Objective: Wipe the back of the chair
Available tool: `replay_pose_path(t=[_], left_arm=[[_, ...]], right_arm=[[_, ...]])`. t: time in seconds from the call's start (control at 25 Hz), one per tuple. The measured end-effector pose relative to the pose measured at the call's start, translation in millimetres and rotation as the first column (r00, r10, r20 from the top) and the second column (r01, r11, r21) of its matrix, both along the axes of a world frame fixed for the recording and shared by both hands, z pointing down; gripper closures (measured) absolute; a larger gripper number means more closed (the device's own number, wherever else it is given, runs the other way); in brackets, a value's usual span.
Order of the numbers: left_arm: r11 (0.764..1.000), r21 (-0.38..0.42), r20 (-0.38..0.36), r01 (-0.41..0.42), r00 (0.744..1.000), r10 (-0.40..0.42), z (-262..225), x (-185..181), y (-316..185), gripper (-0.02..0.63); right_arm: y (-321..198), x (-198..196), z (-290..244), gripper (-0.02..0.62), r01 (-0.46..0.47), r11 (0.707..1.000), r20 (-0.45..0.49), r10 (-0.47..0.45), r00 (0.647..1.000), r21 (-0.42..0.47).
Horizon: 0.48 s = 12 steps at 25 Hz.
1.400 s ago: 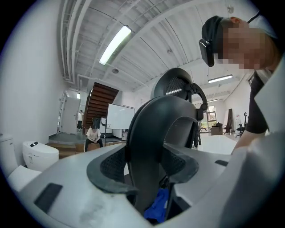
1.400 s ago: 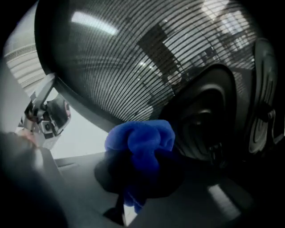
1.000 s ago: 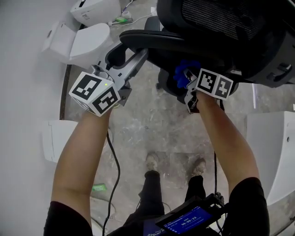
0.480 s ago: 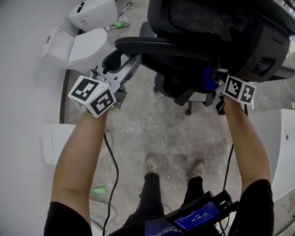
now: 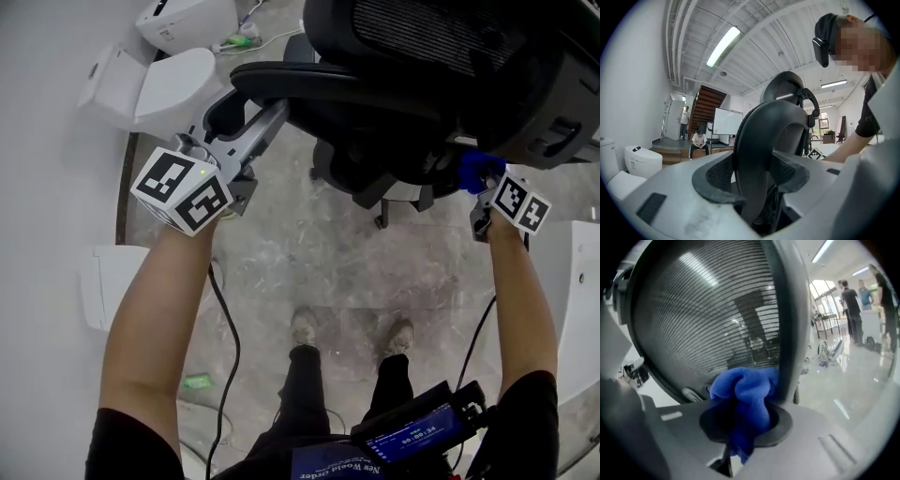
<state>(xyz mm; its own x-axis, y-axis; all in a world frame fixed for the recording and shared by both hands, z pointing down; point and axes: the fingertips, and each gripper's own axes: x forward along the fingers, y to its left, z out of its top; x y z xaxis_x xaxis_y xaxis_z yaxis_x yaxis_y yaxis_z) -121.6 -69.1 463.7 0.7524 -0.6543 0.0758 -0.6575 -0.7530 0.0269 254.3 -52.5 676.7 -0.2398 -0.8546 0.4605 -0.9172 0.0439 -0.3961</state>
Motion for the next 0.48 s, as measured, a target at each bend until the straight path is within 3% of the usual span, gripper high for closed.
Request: replay_pose_path(t=[0.28,0.48], left_arm=[[1.000,-0.010,-0.008,0.011,1.000,-0.011,5.5,-1.6,-2.6,0.377],[1.000,-0.003,-0.030,0.008,1.000,-0.008,5.1,-2.8,-2.2,0.377]], right_arm=[[-3.2,-10.1,42.9,0.538,0.049,0.999,-0.151,-0.049,0.987,-0.005],[-17.5,-15.5,87.8,0.538,0.043,0.997,-0.167,-0.054,0.985,-0.063]])
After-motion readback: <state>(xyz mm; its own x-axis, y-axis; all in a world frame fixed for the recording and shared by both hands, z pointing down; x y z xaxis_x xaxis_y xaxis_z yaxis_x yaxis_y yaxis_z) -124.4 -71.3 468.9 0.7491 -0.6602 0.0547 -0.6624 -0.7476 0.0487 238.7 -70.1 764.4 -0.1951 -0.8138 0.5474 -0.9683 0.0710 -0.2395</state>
